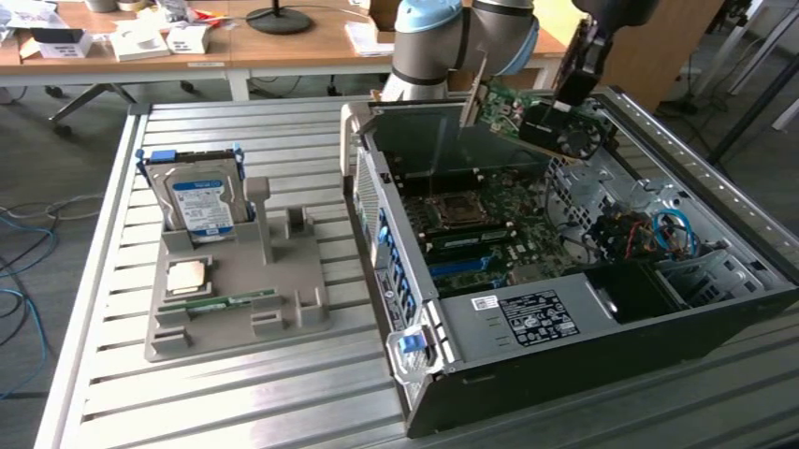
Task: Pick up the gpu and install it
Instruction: 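Insert the gpu into the slot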
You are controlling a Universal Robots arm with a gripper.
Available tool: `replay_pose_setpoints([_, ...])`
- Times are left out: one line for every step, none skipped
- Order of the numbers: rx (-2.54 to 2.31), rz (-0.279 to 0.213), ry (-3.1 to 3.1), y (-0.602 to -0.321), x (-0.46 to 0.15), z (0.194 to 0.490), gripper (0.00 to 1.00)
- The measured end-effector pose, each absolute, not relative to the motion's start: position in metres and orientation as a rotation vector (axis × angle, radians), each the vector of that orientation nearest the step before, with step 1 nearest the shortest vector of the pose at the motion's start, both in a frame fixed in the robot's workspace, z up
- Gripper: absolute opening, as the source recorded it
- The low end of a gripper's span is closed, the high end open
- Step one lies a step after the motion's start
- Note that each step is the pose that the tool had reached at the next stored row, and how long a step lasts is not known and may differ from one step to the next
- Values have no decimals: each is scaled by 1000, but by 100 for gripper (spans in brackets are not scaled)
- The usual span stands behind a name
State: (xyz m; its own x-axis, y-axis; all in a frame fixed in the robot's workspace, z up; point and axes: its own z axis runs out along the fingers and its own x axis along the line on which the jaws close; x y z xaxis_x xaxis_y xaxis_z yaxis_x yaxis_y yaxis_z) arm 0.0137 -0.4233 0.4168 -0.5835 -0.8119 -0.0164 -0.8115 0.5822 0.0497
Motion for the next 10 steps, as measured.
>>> replay_pose_setpoints([1456,-81,-2773,-423,14,417,26])
replay_pose_setpoints([1480,-81,-2760,-423,14,417,26])
replay_pose_setpoints([1506,-81,-2745,-423,14,416,26])
replay_pose_setpoints([1531,-80,-2731,-423,14,416,26])
replay_pose_setpoints([1555,-80,-2717,-423,14,416,26])
replay_pose_setpoints([1579,-80,-2702,-423,14,416,26])
replay_pose_setpoints([1603,-80,-2687,-423,14,416,26])
replay_pose_setpoints([1627,-80,-2673,-423,14,416,26])
replay_pose_setpoints([1651,-80,-2657,-423,14,416,26])
replay_pose_setpoints([1676,-79,-2641,-423,14,415,26])
